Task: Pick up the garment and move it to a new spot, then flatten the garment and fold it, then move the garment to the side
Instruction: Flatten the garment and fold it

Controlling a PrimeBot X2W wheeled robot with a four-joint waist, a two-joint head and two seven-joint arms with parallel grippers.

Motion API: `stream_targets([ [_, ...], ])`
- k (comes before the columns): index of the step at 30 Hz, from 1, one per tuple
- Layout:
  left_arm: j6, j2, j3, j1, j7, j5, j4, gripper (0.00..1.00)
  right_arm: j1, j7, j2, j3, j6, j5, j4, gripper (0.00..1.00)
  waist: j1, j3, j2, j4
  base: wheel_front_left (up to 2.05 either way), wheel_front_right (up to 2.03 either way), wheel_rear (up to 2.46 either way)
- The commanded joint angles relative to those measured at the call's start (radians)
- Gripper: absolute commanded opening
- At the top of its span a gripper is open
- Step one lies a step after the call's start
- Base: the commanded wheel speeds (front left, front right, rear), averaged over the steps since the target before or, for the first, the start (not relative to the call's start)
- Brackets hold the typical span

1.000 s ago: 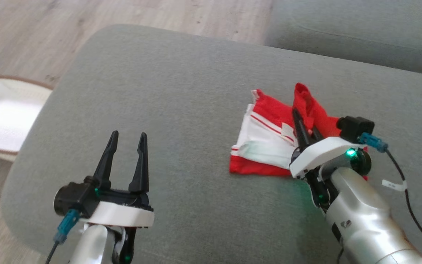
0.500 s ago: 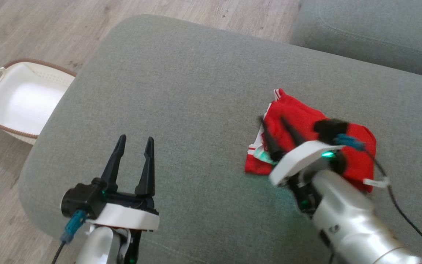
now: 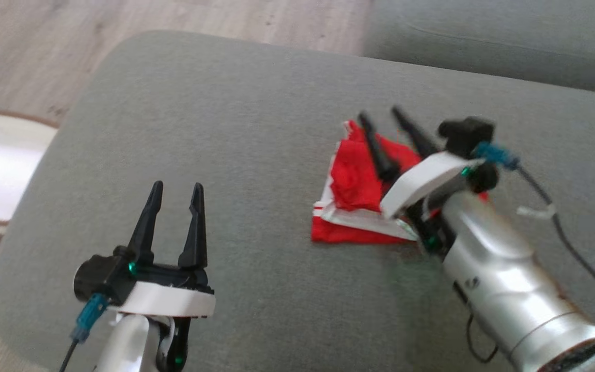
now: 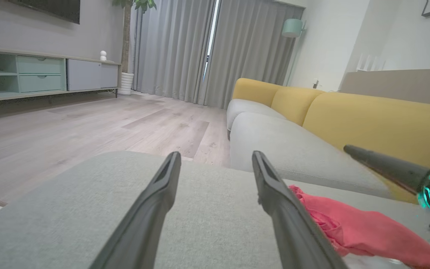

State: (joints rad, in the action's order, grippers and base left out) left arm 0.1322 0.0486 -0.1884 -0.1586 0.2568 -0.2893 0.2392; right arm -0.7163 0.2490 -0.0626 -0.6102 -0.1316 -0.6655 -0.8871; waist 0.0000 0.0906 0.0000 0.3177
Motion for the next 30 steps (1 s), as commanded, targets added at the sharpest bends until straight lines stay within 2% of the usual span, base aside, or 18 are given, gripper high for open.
stream_targets([
  [1, -0.002, 0.002, 0.037, -0.043, 0.005, 0.005, -0.040, 1.00, -0.013, 0.012, 0.009, 0.028, 0.001, 0.046, 0.029, 1.00, 0.0000, 0.004, 0.0000, -0.040, 0.00, 0.00, 0.00],
  [7, -0.002, 0.002, 0.050, -0.050, 0.005, 0.006, -0.079, 1.00, 0.114, 0.013, -0.012, 0.304, 0.001, 0.347, 0.183, 1.00, 0.0000, 0.013, 0.0000, -0.125, 0.00, 0.00, 0.00],
  [13, -0.002, 0.002, 0.061, -0.054, 0.005, 0.013, -0.101, 1.00, 0.279, 0.013, 0.003, 0.471, 0.001, 0.517, 0.379, 1.00, 0.0000, 0.025, 0.0000, -0.198, 0.00, 0.00, 0.00],
  [17, -0.002, 0.002, 0.071, -0.052, 0.005, 0.018, -0.108, 1.00, 0.371, 0.013, 0.011, 0.523, 0.001, 0.553, 0.477, 1.00, 0.0000, 0.028, 0.0000, -0.233, 0.00, 0.00, 0.00],
  [20, -0.002, 0.002, 0.087, -0.042, 0.005, 0.024, -0.107, 1.00, 0.433, 0.013, 0.012, 0.531, 0.001, 0.510, 0.539, 1.00, 0.0000, 0.030, 0.0000, -0.254, 0.00, 0.00, 0.00],
  [25, -0.002, 0.002, 0.101, -0.018, 0.005, 0.025, -0.103, 1.00, 0.499, 0.013, 0.012, 0.520, 0.001, 0.465, 0.579, 1.00, 0.0000, 0.033, 0.0000, -0.272, 0.00, 0.00, 0.00],
  [30, -0.002, 0.002, 0.094, -0.016, 0.005, 0.021, -0.092, 1.00, 0.505, 0.013, 0.012, 0.514, 0.001, 0.466, 0.593, 1.00, 0.0000, 0.035, 0.0000, -0.272, 0.00, 0.00, 0.00],
])
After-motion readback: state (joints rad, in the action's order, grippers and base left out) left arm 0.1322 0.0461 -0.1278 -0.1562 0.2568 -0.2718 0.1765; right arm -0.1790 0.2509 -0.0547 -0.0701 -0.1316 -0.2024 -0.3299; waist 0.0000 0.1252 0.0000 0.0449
